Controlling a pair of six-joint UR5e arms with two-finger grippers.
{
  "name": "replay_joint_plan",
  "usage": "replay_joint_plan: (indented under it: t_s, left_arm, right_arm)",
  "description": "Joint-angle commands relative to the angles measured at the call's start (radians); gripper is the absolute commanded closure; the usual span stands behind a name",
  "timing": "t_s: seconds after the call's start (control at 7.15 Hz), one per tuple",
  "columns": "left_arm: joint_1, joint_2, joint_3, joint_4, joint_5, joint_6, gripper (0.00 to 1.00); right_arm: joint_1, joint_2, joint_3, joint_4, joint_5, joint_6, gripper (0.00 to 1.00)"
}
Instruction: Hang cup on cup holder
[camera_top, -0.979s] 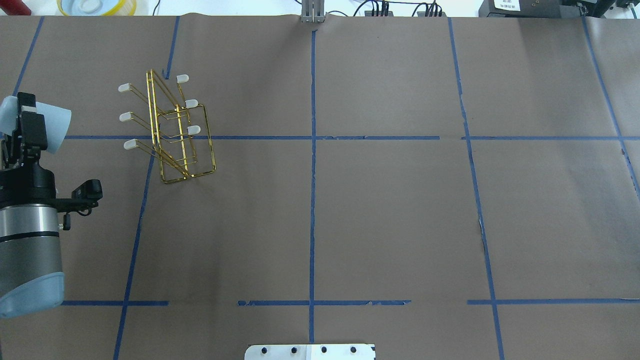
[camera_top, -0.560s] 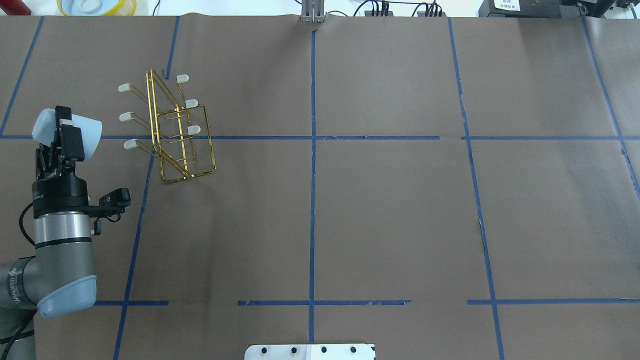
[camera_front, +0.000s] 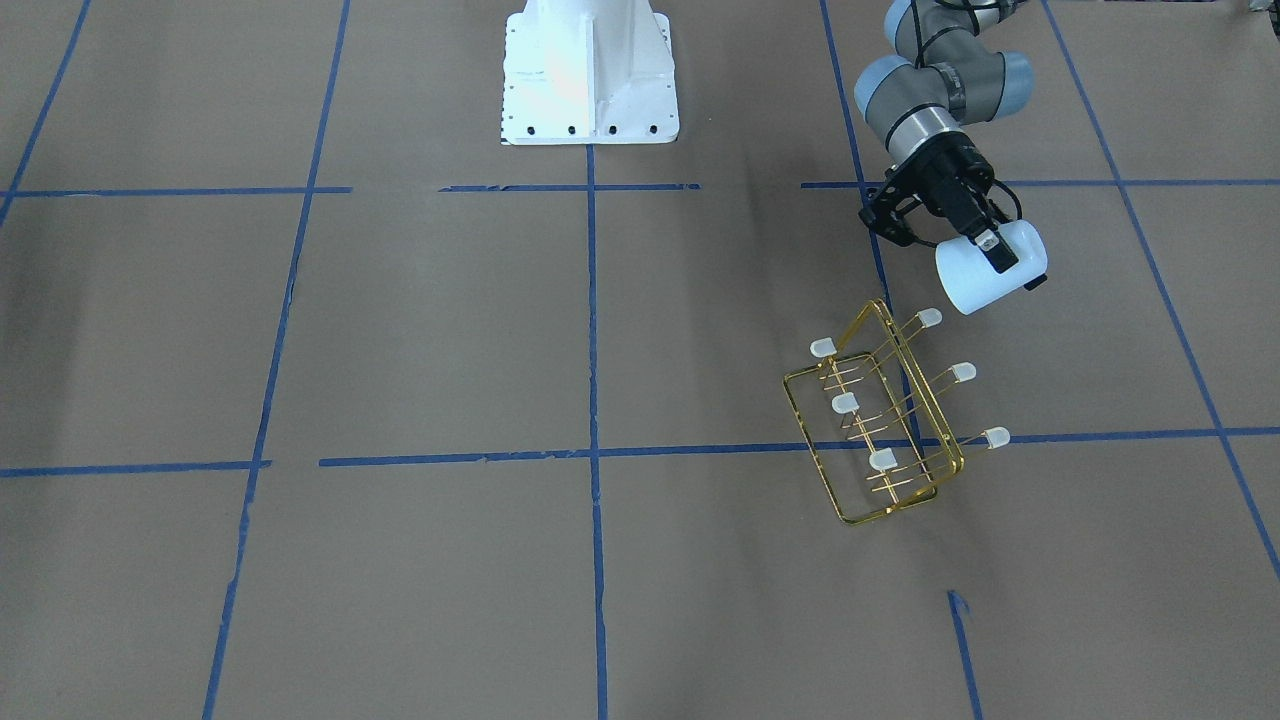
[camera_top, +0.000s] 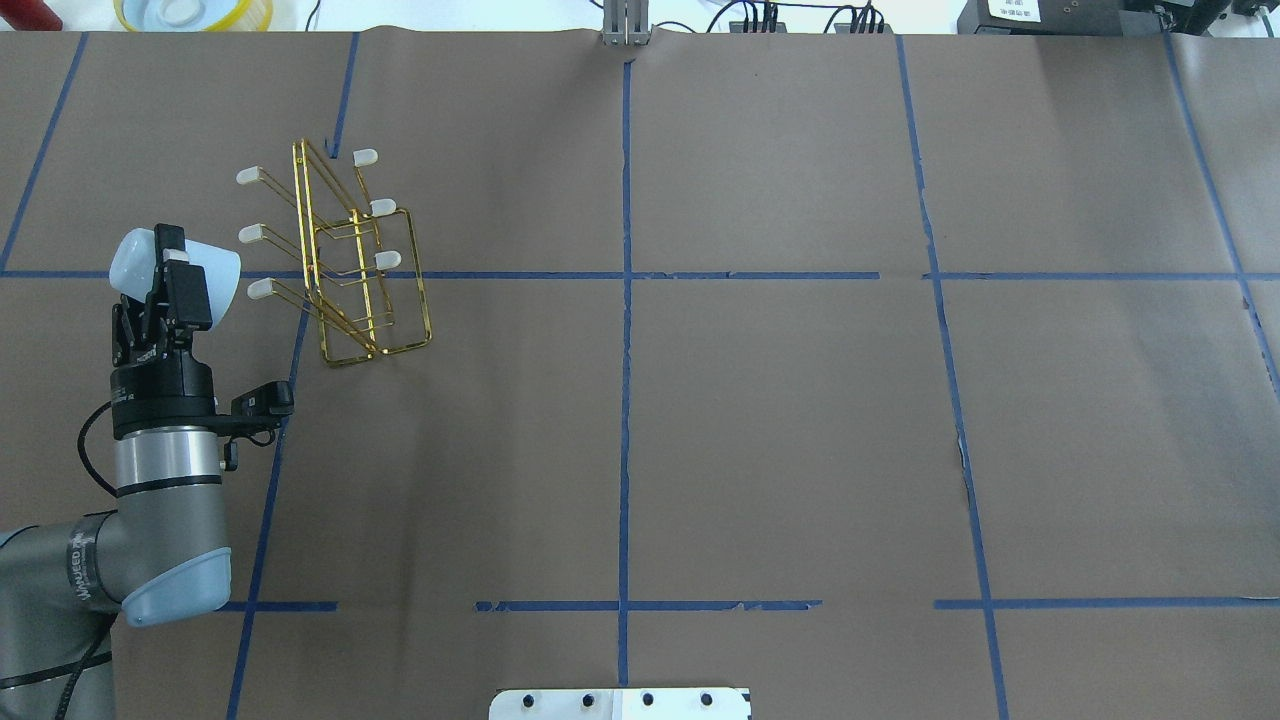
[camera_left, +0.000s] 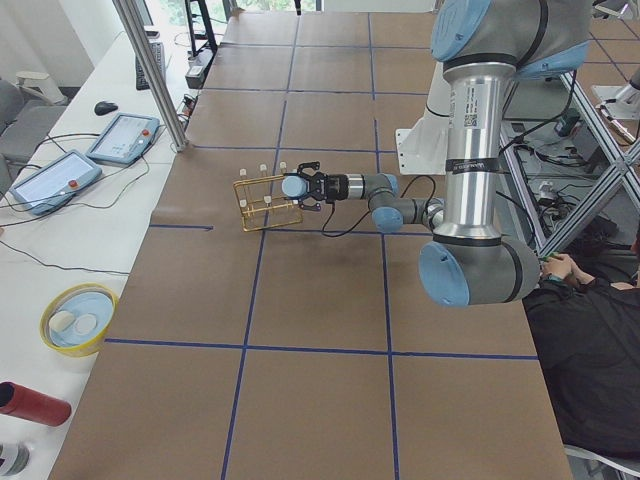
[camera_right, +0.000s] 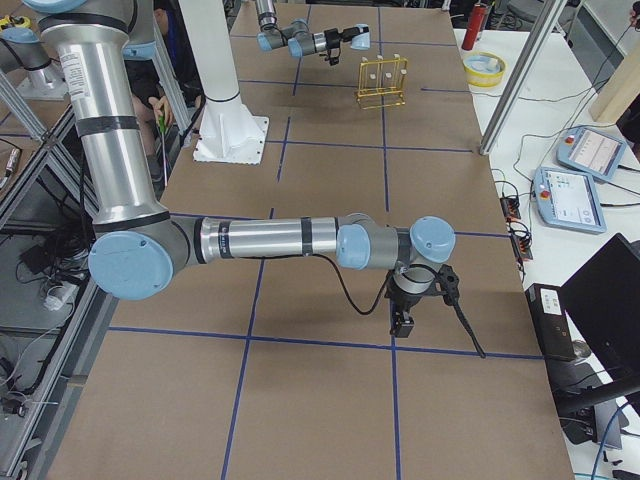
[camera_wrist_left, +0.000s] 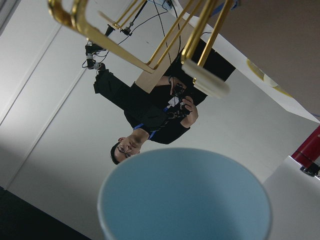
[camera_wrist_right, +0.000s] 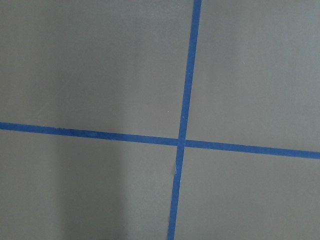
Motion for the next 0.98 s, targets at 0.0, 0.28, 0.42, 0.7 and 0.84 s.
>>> replay_joint_plan:
  t_s: [0.0, 0.28, 0.42, 0.7, 0.84]
  left_arm:
    - [0.000, -0.028, 0.034, 0.000, 0.013, -0.004, 1.00]
    - [0.000, -0.047, 0.058, -0.002, 0.013, -0.005, 1.00]
    - [0.000, -0.047, 0.060, -0.002, 0.014, -0.005, 1.00]
    - [0.000, -0.050, 0.075, -0.002, 0.030, -0.005, 1.00]
    - [0.000, -0.057, 0.084, -0.002, 0.030, -0.005, 1.00]
  right_arm:
    - [-0.001, 0.000, 0.000, 0.000, 0.000, 0.000, 0.00]
    - [0.000, 0.000, 0.000, 0.000, 0.000, 0.000, 0.00]
    - [0.000, 0.000, 0.000, 0.000, 0.000, 0.000, 0.00]
    - [0.000, 0.000, 0.000, 0.000, 0.000, 0.002, 0.00]
    - [0.000, 0.000, 0.000, 0.000, 0.000, 0.000, 0.00]
